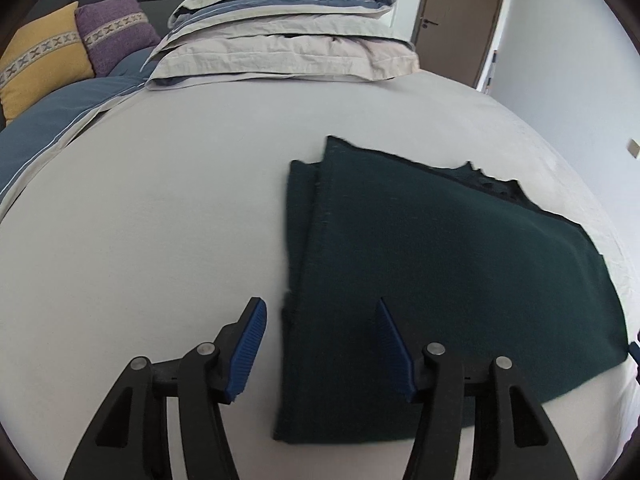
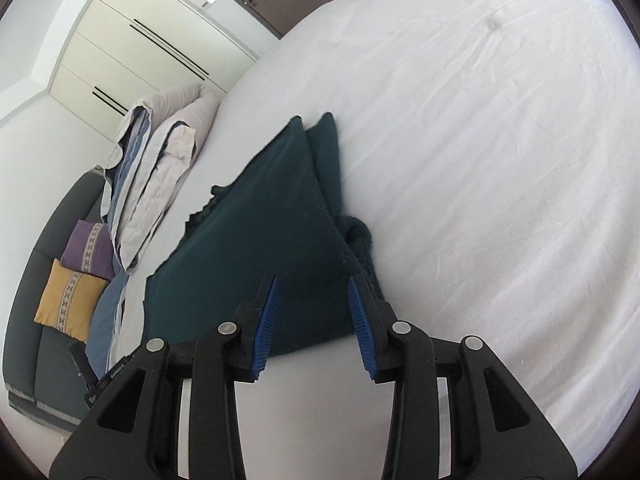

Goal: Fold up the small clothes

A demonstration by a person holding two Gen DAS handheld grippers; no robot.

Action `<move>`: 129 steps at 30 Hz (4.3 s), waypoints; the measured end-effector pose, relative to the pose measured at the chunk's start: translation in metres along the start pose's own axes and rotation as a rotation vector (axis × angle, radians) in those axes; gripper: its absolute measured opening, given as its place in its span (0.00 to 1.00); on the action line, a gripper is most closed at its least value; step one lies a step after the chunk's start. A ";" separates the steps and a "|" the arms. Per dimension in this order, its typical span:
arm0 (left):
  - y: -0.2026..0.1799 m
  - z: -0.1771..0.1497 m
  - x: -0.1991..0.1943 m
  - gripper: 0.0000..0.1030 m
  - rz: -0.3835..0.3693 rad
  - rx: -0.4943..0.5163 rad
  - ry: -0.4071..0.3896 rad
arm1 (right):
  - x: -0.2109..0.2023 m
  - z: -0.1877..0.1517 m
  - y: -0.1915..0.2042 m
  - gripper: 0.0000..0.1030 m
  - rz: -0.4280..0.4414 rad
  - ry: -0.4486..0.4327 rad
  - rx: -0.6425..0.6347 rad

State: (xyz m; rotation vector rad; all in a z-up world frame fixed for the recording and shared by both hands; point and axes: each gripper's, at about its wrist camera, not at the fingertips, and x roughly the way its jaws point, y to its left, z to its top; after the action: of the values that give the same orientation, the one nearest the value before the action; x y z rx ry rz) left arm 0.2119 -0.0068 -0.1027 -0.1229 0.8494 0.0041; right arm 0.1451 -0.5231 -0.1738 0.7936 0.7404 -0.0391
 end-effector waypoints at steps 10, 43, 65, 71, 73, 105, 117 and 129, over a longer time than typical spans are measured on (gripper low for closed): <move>-0.084 -0.022 0.029 0.63 0.002 0.195 0.107 | 0.112 -0.068 0.115 0.36 0.335 0.329 0.011; -0.088 -0.027 0.032 0.66 0.010 0.244 0.083 | -0.024 -0.049 -0.031 0.41 0.032 -0.066 0.244; -0.118 0.000 0.042 0.63 -0.204 0.082 0.130 | 0.029 -0.025 -0.022 0.41 0.080 0.012 0.488; -0.120 -0.001 0.045 0.65 -0.207 0.096 0.130 | 0.048 -0.034 -0.005 0.41 0.141 0.005 0.510; -0.119 -0.001 0.047 0.65 -0.211 0.103 0.132 | 0.052 -0.025 -0.005 0.42 0.148 -0.026 0.513; -0.115 0.000 0.051 0.66 -0.250 0.085 0.147 | 0.158 0.078 0.024 0.19 0.188 0.275 0.229; -0.050 0.013 0.051 0.39 -0.445 -0.203 0.194 | 0.150 0.051 0.202 0.13 -0.123 0.127 -0.320; -0.031 0.028 0.052 0.69 -0.586 -0.292 0.249 | 0.237 -0.065 0.308 0.13 -0.068 0.321 -0.657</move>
State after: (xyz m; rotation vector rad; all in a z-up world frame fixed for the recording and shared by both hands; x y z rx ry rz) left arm 0.2691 -0.0371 -0.1202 -0.6544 1.0314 -0.4461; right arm 0.3765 -0.2047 -0.1558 0.1438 1.0090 0.2651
